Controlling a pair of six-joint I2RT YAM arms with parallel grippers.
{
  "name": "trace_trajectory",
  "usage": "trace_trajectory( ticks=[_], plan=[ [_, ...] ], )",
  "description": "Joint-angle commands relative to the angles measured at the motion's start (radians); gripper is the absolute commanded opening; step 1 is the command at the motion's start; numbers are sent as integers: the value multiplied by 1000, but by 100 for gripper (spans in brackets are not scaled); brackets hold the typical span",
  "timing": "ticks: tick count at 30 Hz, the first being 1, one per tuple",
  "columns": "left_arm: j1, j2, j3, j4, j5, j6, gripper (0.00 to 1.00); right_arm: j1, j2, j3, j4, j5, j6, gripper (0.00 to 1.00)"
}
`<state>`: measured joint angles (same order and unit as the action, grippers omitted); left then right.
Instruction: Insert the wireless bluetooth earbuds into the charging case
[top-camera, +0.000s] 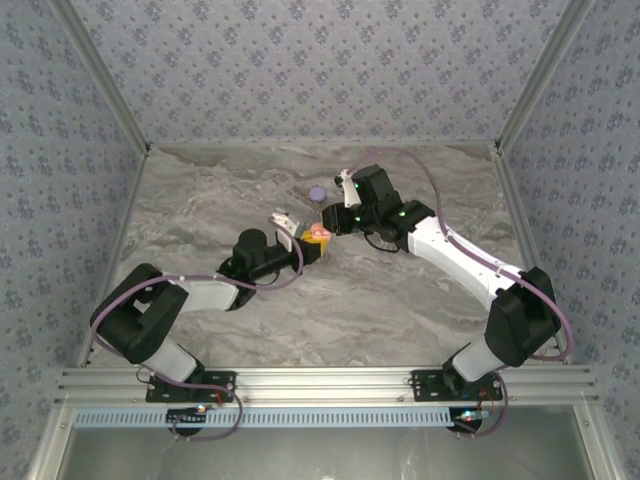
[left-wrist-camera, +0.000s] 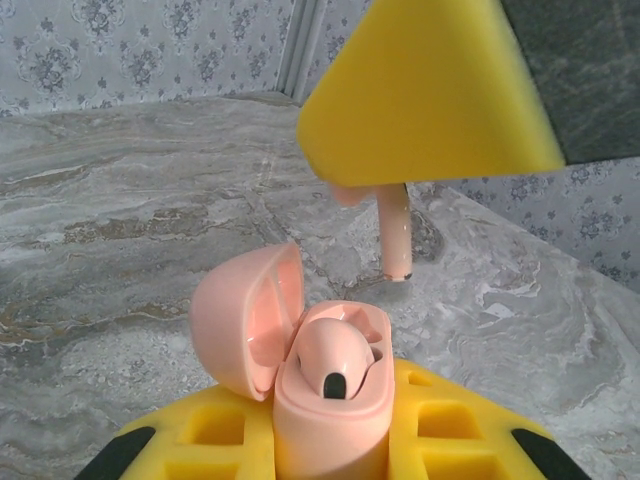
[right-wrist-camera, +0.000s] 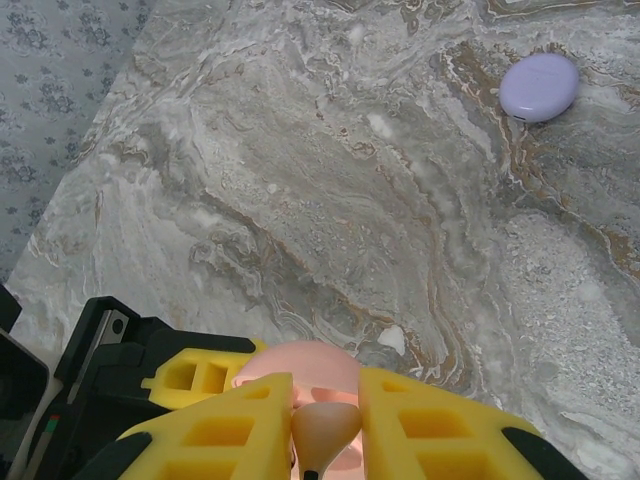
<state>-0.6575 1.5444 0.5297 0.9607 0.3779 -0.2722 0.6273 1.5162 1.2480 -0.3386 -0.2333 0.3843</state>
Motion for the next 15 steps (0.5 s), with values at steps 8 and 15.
trace_trajectory(
  ticks=[8,15],
  plan=[
    [-11,-32,42,10,-15,-58,13,9,-24,25,23,-6,-2,24],
    [-14,-34,41,29,-19,-96,14,11,-13,24,24,-3,0,24]
  ],
)
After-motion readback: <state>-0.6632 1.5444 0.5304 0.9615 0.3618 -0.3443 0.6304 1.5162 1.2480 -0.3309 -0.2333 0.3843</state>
